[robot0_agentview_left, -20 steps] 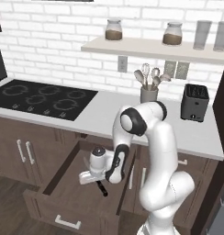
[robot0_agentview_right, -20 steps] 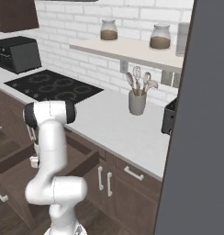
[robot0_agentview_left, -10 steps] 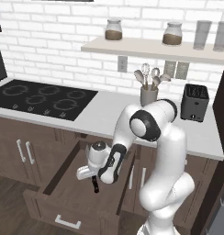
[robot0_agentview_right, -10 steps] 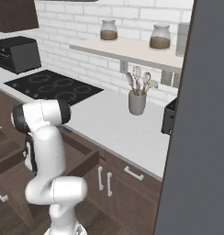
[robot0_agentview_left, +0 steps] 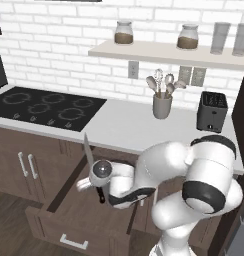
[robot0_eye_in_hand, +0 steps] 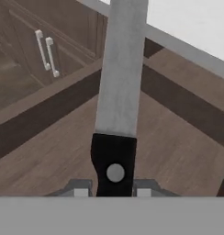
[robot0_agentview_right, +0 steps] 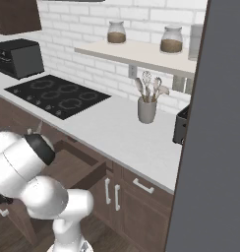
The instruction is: Pick up the knife from the drawer and place it on the cutting board. Then place the meat from the plate to the cutting board.
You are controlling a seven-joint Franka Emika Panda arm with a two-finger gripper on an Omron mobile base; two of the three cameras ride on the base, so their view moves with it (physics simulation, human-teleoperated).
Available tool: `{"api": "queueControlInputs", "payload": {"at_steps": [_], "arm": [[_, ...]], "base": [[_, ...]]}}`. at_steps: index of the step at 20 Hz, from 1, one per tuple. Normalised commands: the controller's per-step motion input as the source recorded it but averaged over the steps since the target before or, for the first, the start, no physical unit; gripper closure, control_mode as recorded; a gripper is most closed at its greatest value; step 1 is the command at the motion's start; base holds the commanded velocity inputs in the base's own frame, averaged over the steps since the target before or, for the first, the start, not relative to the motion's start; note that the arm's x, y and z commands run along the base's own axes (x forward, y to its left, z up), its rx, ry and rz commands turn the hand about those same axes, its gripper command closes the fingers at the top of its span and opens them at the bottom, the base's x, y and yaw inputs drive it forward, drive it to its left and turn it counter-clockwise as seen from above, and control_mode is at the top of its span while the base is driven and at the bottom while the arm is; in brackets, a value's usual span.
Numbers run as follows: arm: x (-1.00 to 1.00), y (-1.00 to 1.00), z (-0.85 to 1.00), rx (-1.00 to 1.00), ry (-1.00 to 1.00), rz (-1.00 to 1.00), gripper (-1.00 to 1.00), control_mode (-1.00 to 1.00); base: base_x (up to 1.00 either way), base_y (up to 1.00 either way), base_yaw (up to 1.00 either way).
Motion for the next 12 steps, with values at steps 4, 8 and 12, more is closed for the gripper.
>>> {"api": "queueControlInputs", "payload": {"at_steps": [4, 8, 12], "arm": [[-0.33, -0.04, 1.00, 0.00, -0.24, 0.00, 1.00, -1.00], [-0.10, -0.37, 1.00, 0.02, -0.05, -0.01, 1.00, -1.00], [0.00, -0.50, 1.00, 0.03, 0.07, -0.05, 1.00, -1.00]], "base": [[0.00, 0.00, 0.00], [0.00, 0.00, 0.00], [0.00, 0.00, 0.00]]}}
